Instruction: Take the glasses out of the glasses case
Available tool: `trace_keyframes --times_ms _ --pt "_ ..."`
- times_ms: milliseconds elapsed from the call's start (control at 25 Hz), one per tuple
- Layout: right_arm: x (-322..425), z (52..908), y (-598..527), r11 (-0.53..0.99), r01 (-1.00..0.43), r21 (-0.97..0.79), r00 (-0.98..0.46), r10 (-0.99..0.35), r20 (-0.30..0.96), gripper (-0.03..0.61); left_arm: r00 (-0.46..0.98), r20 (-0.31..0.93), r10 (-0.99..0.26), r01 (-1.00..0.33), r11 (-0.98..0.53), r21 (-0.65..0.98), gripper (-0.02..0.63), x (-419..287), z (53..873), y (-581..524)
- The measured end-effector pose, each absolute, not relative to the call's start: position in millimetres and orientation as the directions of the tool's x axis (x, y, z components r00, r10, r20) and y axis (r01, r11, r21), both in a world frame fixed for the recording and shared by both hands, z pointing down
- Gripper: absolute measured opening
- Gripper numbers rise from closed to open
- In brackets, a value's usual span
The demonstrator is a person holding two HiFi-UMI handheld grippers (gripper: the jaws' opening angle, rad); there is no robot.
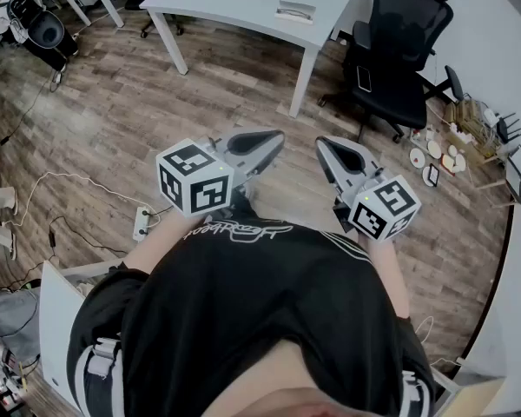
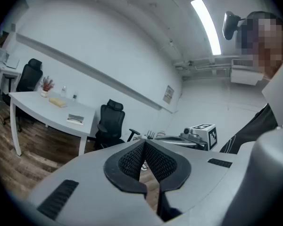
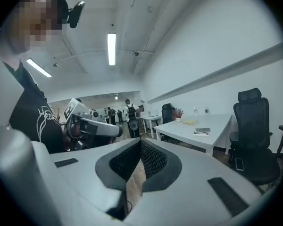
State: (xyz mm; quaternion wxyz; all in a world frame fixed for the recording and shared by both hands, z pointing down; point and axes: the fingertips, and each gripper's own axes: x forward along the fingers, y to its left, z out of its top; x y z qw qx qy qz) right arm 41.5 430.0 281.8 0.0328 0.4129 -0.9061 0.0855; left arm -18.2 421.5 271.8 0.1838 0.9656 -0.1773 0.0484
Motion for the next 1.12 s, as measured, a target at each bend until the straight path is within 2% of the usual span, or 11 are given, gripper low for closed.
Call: trace_keyframes --times_ms 600,1120 --pt "51 269 444 0.644 -0.746 -0.167 -0.662 -0.744 0.091 0.008 0.926 0.165 -0.34 -0.376 -0.873 0.311 0.008 -11 266 443" --pt "45 282 417 0.681 -0.707 -0.19 -0.703 -0.707 0.082 0.009 0.907 0.19 -0.376 -0.419 -0.849 0.322 0.008 -17 276 413"
